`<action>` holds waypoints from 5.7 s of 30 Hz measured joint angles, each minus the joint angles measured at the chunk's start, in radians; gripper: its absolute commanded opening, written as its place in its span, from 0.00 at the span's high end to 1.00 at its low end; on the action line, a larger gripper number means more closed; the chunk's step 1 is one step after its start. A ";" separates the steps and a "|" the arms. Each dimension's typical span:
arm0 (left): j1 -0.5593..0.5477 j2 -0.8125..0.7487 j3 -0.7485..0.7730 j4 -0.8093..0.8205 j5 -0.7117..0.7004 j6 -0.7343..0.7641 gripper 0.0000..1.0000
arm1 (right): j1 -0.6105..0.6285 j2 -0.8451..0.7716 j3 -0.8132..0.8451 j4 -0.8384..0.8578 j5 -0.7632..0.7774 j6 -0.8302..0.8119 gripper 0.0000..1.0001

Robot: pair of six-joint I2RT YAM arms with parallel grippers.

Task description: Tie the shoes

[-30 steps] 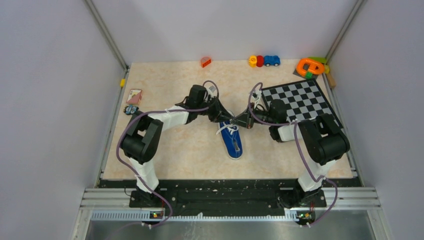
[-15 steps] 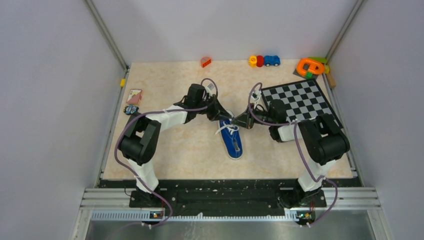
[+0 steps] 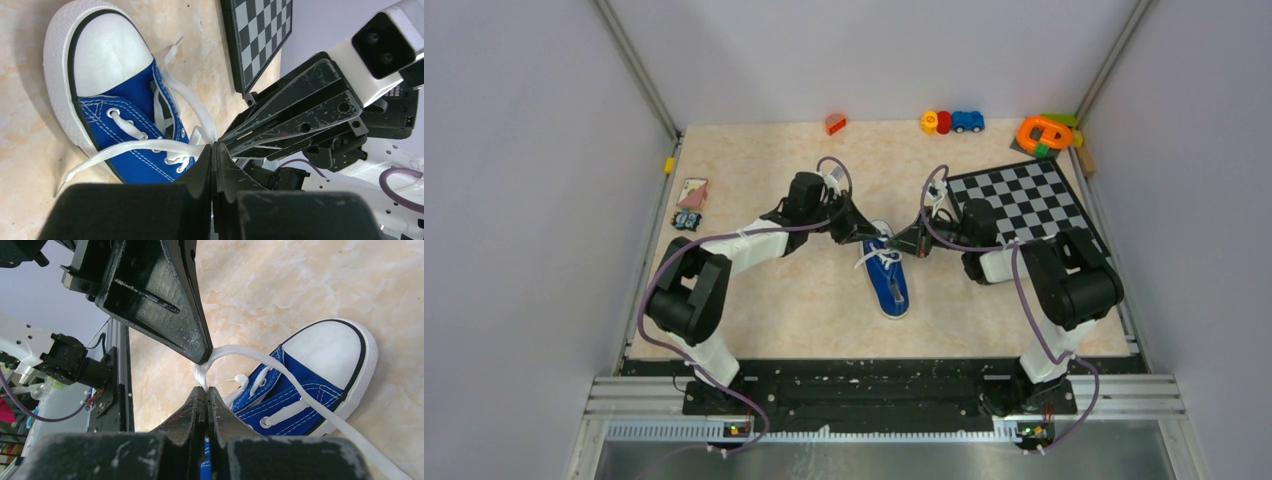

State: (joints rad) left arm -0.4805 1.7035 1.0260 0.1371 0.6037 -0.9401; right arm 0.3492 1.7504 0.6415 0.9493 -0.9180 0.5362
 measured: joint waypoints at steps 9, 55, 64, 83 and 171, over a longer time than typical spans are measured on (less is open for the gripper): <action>0.000 0.000 -0.018 0.041 0.003 0.000 1.00 | 0.000 0.000 0.000 -0.001 0.000 0.000 1.00; -0.005 0.000 -0.050 0.055 0.008 0.034 1.00 | 0.000 0.011 0.000 -0.016 0.026 0.018 0.70; 0.000 0.000 -0.050 0.041 0.008 0.033 1.00 | -0.001 0.011 0.000 -0.045 0.040 0.015 0.60; 0.008 0.001 -0.026 0.025 0.010 0.034 1.00 | -0.012 0.010 0.000 -0.055 0.041 0.042 0.79; -0.140 0.090 -0.073 0.099 -0.178 0.093 1.00 | 0.062 -0.097 0.172 -0.525 0.261 0.056 0.55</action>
State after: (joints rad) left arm -0.6205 1.7931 0.9527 0.2359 0.4255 -0.8467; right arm 0.4110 1.6531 0.8131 0.4244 -0.6571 0.5919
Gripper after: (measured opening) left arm 0.007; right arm 0.369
